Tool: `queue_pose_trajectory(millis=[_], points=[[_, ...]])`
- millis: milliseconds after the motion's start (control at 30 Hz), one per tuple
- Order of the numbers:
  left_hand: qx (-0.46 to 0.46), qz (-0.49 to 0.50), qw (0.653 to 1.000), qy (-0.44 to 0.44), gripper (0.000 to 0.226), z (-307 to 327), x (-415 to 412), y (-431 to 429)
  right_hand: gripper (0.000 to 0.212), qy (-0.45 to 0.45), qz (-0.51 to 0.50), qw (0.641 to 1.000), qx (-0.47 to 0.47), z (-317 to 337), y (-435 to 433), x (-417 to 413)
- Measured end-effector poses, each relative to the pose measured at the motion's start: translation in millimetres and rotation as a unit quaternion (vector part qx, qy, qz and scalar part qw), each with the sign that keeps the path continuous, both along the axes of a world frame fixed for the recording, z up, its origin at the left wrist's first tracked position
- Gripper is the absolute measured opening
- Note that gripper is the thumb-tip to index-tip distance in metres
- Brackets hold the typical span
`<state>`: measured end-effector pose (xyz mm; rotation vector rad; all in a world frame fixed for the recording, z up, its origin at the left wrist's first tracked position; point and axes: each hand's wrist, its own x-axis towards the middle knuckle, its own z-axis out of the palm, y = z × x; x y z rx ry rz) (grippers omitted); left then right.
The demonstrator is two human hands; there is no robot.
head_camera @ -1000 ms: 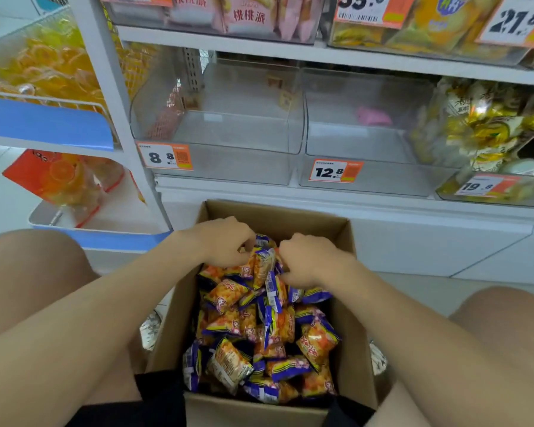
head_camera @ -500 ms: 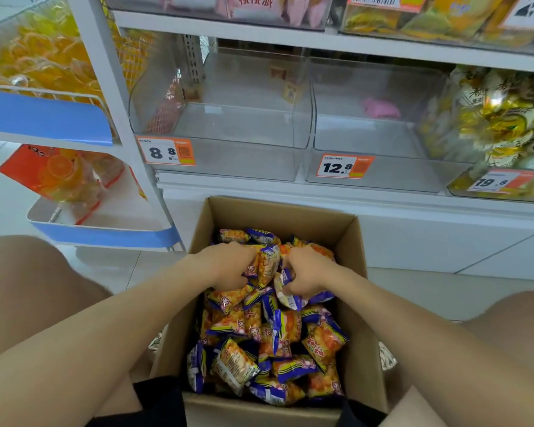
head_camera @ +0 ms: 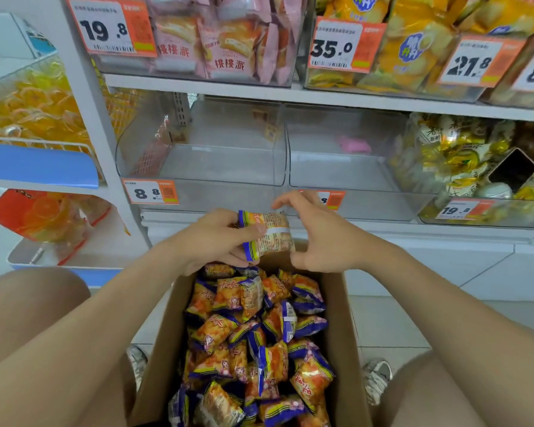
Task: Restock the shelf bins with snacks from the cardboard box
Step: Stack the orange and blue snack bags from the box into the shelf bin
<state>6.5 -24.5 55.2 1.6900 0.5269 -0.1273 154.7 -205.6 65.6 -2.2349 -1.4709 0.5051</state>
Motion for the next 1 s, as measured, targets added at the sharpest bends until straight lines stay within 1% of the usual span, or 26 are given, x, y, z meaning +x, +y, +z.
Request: queue_pose_trajectory(millis=[33,100,133,167,233,300,333,367,400,433,467,500,533,633,667,733,800,867,900,933,967,1000], points=[[-0.014,0.029,0.999,-0.002,0.039,6.2,2.5,-3.4,0.083,-0.049,0.005,0.999,0.013,4.4,1.8,0.5],[-0.016,0.076,0.997,0.001,0.037,17.1,8.7,-7.2,0.079,-0.133,-0.006,0.990,0.055,7.1,5.8,3.6],[-0.013,0.095,0.995,0.000,0.037,22.7,13.6,-8.7,0.073,-0.145,-0.023,0.986,0.082,8.0,7.2,6.8],[-0.012,0.110,0.994,-0.006,0.038,28.1,19.7,-9.2,0.065,-0.132,-0.043,0.985,0.107,7.4,9.0,12.0],[-0.016,0.130,0.991,-0.028,0.043,38.0,34.9,-8.2,0.048,-0.073,-0.069,0.984,0.148,9.8,12.9,24.3],[-0.026,0.154,0.987,-0.048,0.052,45.7,49.8,-4.1,0.036,-0.019,-0.086,0.983,0.158,15.2,16.0,38.6],[-0.031,0.176,0.982,-0.055,0.056,47.7,56.0,-1.5,0.032,0.027,-0.089,0.984,0.154,18.6,17.4,45.0],[-0.031,0.204,0.976,-0.065,0.057,48.1,61.2,1.1,0.029,0.093,-0.092,0.980,0.148,21.0,18.8,51.3],[-0.021,0.230,0.970,-0.081,0.052,47.0,65.1,2.4,0.027,0.169,-0.098,0.970,0.141,23.1,19.1,56.8],[0.000,0.247,0.964,-0.101,0.041,44.4,68.1,2.9,0.023,0.237,-0.107,0.957,0.129,24.2,17.8,61.6],[0.023,0.252,0.960,-0.117,0.026,41.3,69.8,3.1,0.019,0.286,-0.110,0.945,0.115,25.1,15.5,65.6],[0.039,0.244,0.961,-0.127,0.015,39.7,70.7,1.6,0.017,0.316,-0.107,0.937,0.098,25.4,13.1,68.8],[0.044,0.225,0.965,-0.129,0.013,38.9,70.9,0.0,0.017,0.340,-0.099,0.932,0.084,26.2,10.9,70.3],[0.037,0.176,0.975,-0.133,0.018,38.3,69.5,-6.0,0.024,0.389,-0.080,0.915,0.069,27.7,6.3,68.8],[0.034,0.178,0.974,-0.137,0.020,39.2,68.5,-8.2,0.025,0.391,-0.083,0.914,0.074,29.3,5.3,67.1],[0.040,0.183,0.972,-0.142,0.020,40.6,66.6,-13.5,0.025,0.353,-0.093,0.927,0.092,31.6,2.4,63.3],[0.065,0.164,0.973,-0.151,0.020,41.9,64.9,-19.7,0.026,0.304,-0.100,0.941,0.110,35.4,-1.2,57.3],[0.099,0.142,0.971,-0.163,0.021,41.9,66.2,-25.6,0.029,0.298,-0.102,0.943,0.112,40.8,-6.9,51.4],[0.135,0.137,0.967,-0.168,0.022,41.2,67.9,-28.2,0.029,0.303,-0.107,0.941,0.109,42.9,-10.2,50.6],[0.191,0.134,0.957,-0.175,0.022,39.0,69.8,-29.6,0.027,0.305,-0.123,0.939,0.106,45.7,-13.5,51.0],[0.264,0.129,0.937,-0.188,0.022,35.7,72.5,-29.9,0.025,0.302,-0.154,0.934,0.109,46.9,-16.5,53.8],[0.347,0.117,0.908,-0.202,0.021,32.1,76.1,-28.4,0.022,0.297,-0.197,0.926,0.126,47.5,-18.7,58.1]])
